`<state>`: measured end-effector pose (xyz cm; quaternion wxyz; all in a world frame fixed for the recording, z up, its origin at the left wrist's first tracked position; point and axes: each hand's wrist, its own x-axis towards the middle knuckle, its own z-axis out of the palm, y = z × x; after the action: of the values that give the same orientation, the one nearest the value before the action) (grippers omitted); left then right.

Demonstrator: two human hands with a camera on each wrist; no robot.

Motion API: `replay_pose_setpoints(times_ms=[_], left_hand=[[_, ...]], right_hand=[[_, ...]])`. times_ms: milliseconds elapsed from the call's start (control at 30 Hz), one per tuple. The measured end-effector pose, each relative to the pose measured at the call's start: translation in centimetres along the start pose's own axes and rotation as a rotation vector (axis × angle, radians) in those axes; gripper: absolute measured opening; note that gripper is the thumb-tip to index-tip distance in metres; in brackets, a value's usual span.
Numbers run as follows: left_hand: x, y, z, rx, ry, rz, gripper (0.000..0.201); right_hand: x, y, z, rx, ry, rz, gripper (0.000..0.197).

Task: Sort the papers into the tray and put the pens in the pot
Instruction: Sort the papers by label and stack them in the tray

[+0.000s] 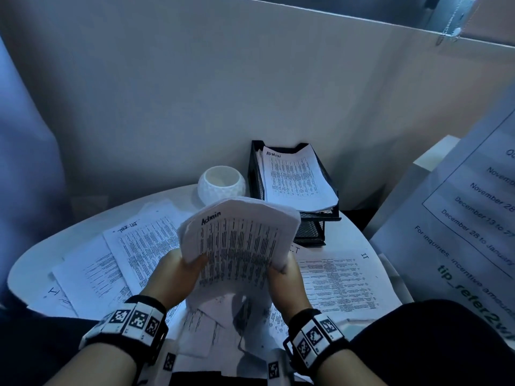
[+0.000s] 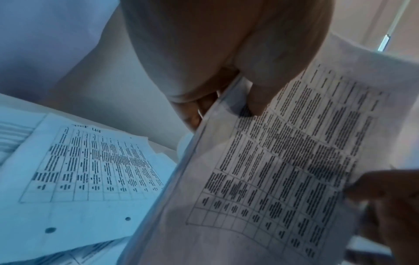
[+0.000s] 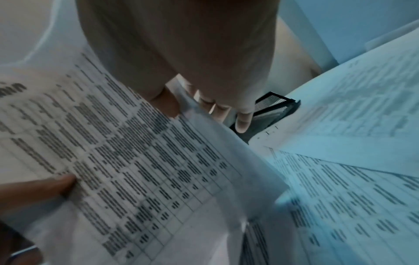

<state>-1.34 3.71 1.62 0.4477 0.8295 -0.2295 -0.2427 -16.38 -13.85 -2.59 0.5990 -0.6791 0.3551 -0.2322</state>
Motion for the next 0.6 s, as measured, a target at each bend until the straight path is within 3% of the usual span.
replay_pose_setpoints(times_ms=[67,133,200,267,367,400,467,600], left_hand=[[0.2,0.0,0.2,-0.058,0.04,-0.005,0.022],[0.4,0.6,0.2,-0.243,0.084,0.001,0.009],[0.2,1.5,0.1,-0.449,0.12,-0.017,0.006],[0.2,1.8,0.0,-0.586,0.152,-0.049,0.01],[0.5,1.6,-0.1,-0.645,0.164,-0.102,0.03],[0.5,1.5,-0.1,-0.636,0.162,-0.106,0.029],[0.3,1.7,-0.2,-0.606,0.149,-0.099,0.021],[0.7,1.6,-0.2,-0.482,0.053,-0.048,0.018]], right_hand=[[0.3,1.0,-0.6,0.003,0.068,0.109,0.017],[0.7,1.4,-1.5,0.115,0.125,0.194,0.039],[0.9,1.7,-2.2,0.266,0.115,0.276,0.061],[1.1,2.1,-2.3,0.406,0.073,0.376,0.07],[0.8,2.3,-1.5,0.614,-0.038,0.469,0.045],[0.6,2.1,-1.2,0.62,-0.081,0.478,0.033],[0.2,1.7,-0.7,0.586,-0.123,0.474,0.028],[0.7,1.1,-0.9,0.553,-0.062,0.484,0.018]])
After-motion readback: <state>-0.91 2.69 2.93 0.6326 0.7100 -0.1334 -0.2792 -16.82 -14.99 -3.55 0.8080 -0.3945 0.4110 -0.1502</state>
